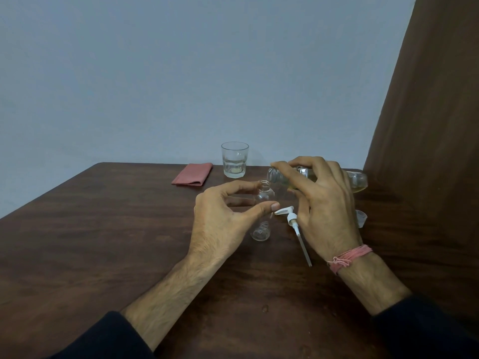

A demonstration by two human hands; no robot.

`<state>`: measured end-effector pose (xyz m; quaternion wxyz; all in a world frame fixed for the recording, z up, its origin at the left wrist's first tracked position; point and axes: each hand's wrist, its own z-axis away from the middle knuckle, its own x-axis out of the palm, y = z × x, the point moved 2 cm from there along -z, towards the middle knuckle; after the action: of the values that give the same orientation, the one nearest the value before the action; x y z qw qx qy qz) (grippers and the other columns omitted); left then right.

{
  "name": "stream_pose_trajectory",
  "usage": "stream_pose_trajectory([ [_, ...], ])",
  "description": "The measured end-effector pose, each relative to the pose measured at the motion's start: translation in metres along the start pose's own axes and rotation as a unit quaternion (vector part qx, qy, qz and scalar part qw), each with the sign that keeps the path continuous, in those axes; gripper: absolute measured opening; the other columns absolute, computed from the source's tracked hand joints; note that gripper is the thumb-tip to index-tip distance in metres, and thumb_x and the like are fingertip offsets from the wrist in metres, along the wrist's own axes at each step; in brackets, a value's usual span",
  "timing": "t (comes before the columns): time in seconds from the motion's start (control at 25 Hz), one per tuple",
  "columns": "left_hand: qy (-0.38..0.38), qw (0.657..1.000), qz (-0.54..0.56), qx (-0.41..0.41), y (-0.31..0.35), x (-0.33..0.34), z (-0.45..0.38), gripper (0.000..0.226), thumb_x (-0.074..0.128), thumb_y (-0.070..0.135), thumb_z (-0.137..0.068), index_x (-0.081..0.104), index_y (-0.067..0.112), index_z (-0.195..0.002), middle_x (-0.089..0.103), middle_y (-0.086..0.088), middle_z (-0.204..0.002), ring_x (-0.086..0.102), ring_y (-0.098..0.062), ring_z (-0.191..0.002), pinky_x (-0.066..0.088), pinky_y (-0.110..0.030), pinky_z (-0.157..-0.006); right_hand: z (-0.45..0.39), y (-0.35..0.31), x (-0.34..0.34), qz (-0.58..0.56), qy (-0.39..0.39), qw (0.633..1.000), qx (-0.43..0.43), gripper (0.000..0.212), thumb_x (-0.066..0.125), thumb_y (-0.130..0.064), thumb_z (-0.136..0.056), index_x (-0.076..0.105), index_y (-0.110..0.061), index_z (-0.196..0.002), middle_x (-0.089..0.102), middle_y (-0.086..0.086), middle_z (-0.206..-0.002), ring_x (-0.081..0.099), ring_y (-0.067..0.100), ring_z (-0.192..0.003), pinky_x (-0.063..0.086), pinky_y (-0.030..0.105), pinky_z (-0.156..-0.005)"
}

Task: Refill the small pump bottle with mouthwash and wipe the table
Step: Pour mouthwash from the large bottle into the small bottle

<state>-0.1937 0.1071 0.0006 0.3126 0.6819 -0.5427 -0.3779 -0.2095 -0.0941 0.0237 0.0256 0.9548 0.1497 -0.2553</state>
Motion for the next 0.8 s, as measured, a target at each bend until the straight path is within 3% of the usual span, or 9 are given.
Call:
stream_pose_trajectory([
  [0.12, 0.002, 1.000, -0.009, -0.002, 0.0001, -0.0005, -0.0001, 0.047, 0.108, 0.050, -0.070, 0.091, 0.036, -0.112, 0.087, 0.027, -0.095, 0.084, 0.008, -0.088, 0.068, -0.017, -0.079, -0.0010, 0.0004, -0.0011, 0.014, -0.001, 1.000, -0.007, 0.091, 0.076, 0.015, -0.073, 0.060, -0.034, -0.148, 0.060, -0.001, -0.133, 0.053, 0.027, -0.118, 0.045, 0.045, -0.101],
  [0.44, 0.004, 1.000, -0.018, -0.010, 0.0019, -0.0017, 0.0000, 0.049, 0.107, 0.053, -0.069, 0.091, 0.036, -0.112, 0.088, 0.023, -0.099, 0.085, 0.006, -0.093, 0.072, -0.035, -0.091, -0.0031, 0.0007, -0.0022, 0.036, -0.003, 0.999, -0.024, 0.097, 0.077, 0.016, -0.069, 0.057, -0.034, -0.149, 0.058, -0.001, -0.134, 0.052, 0.028, -0.121, 0.039, 0.042, -0.107],
  [0.8, 0.005, 1.000, -0.017, -0.015, 0.0008, -0.0014, -0.0004, 0.050, 0.107, 0.053, -0.069, 0.091, 0.035, -0.112, 0.089, 0.022, -0.100, 0.086, 0.003, -0.094, 0.073, -0.040, -0.092, -0.0056, -0.0016, -0.0062, 0.052, -0.007, 0.998, -0.032, 0.093, 0.075, 0.018, -0.069, 0.062, -0.028, -0.148, 0.062, 0.005, -0.134, 0.053, 0.033, -0.124, 0.038, 0.051, -0.117],
])
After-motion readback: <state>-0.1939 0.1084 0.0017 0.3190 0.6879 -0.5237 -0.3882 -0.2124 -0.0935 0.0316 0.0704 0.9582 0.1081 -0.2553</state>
